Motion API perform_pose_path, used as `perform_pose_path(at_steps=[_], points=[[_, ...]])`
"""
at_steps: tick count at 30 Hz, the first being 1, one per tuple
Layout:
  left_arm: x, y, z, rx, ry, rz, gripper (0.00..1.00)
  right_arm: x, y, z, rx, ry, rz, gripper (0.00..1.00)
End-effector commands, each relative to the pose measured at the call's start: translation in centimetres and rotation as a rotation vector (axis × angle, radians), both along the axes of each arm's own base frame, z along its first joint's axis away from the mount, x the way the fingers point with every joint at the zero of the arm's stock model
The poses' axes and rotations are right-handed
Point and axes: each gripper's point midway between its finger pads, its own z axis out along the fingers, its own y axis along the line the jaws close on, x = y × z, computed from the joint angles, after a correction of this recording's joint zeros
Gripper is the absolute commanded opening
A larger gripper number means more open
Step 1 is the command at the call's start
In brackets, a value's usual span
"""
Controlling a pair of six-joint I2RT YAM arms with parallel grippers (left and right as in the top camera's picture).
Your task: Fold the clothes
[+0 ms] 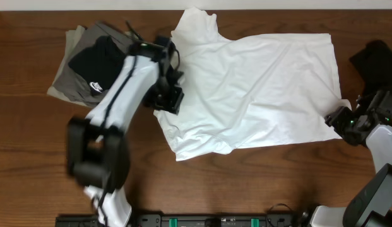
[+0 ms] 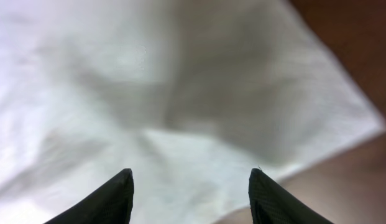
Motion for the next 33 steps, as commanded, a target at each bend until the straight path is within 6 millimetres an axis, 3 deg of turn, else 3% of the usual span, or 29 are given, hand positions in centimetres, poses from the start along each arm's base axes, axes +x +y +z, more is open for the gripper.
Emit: perform_pose_path(at_steps=[1,5,8,11,16,23,26,33], points=[[-0.1,1.6,5.9,0.025,-0.166,0.049,0.6,1.1,1.9,0.9,0.09,-0.081,0.087,0.58],[-2.1,3.2,8.1,0.07,-0.167,0.177,0.62,1.7,3.0,1.5,0.143,-0.132,0.124,0.59],[-4.1,3.6,7.2,0.084,-0.102,0.244,0.62,1.9,3.3,1.9,0.159,-0.148,0.134,0.59],[-6.3,3.9,4.5,0.099,-0.021,0.288,0.62,1.9,3.3,2.1,0.154,-0.155,0.137,0.6],[-10.9,1.4,-1.3,-0.026,0.141,0.273,0.61,2.0,3.3,2.4,0.149,-0.163,0.138,0.61],[-14.7,-1.0,-7.0,-0.017,0.135,0.094,0.55,2.0,3.3,2.4,0.148,-0.164,0.138,0.62],[-15.1,-1.9,-8.9,-0.021,0.085,0.049,0.55,1.9,3.2,2.4,0.145,-0.162,0.136,0.62],[-12.3,-1.4,-11.0,0.021,-0.09,0.063,0.55,1.9,3.2,2.4,0.145,-0.162,0.137,0.62]])
